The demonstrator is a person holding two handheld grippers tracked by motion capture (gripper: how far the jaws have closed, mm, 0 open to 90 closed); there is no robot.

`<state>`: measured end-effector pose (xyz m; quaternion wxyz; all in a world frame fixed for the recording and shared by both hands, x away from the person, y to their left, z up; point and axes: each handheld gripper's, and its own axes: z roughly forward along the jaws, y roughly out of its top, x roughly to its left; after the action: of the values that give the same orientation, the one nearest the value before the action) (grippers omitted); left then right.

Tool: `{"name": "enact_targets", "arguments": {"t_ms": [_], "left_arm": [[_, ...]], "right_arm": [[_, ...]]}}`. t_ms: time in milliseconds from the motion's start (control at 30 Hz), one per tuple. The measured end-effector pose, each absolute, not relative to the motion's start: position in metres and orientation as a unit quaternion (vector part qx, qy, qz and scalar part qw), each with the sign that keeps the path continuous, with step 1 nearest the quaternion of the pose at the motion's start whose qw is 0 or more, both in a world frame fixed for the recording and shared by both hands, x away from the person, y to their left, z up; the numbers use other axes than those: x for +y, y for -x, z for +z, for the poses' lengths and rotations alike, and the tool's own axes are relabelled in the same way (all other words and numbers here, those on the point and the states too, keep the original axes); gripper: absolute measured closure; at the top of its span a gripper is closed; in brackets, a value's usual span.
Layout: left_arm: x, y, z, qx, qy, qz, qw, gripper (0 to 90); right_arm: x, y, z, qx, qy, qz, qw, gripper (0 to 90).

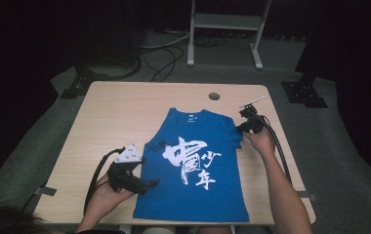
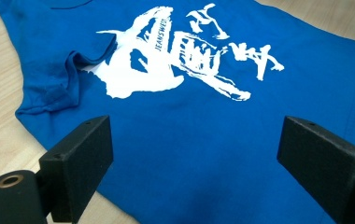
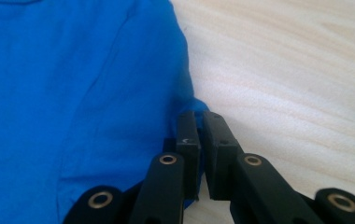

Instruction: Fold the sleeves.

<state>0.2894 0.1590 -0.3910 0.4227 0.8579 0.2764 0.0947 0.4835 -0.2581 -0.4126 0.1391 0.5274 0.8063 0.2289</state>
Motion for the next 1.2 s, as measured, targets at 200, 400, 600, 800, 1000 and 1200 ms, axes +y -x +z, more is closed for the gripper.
{"name": "enact_targets", "arguments": {"t_ms": [200, 400, 600, 800, 1000, 1200], "left_arm": [[0.159, -0.288, -0.390, 0.275, -0.858, 0.096, 0.423, 10.0], [0.156, -0.287, -0.389, 0.271, -0.859, 0.094, 0.423, 10.0], [0.155, -0.286, -0.387, 0.267, -0.860, 0.095, 0.424, 10.0], [0.154, -0.285, -0.385, 0.265, -0.859, 0.096, 0.428, 10.0], [0.154, -0.284, -0.384, 0.263, -0.858, 0.096, 0.430, 9.9], [0.157, -0.285, -0.385, 0.266, -0.858, 0.096, 0.429, 10.0]], "right_arm": [[-0.257, -0.476, -0.399, 0.794, -0.526, 0.262, 0.153, 85.8], [-0.247, -0.464, -0.385, 0.802, -0.502, 0.279, 0.163, 85.8], [-0.228, -0.448, -0.375, 0.815, -0.473, 0.294, 0.161, 85.8], [-0.203, -0.433, -0.371, 0.830, -0.442, 0.304, 0.152, 85.7], [-0.176, -0.424, -0.379, 0.841, -0.426, 0.311, 0.121, 84.5], [-0.163, -0.420, -0.384, 0.841, -0.419, 0.336, 0.072, 72.3]]}}
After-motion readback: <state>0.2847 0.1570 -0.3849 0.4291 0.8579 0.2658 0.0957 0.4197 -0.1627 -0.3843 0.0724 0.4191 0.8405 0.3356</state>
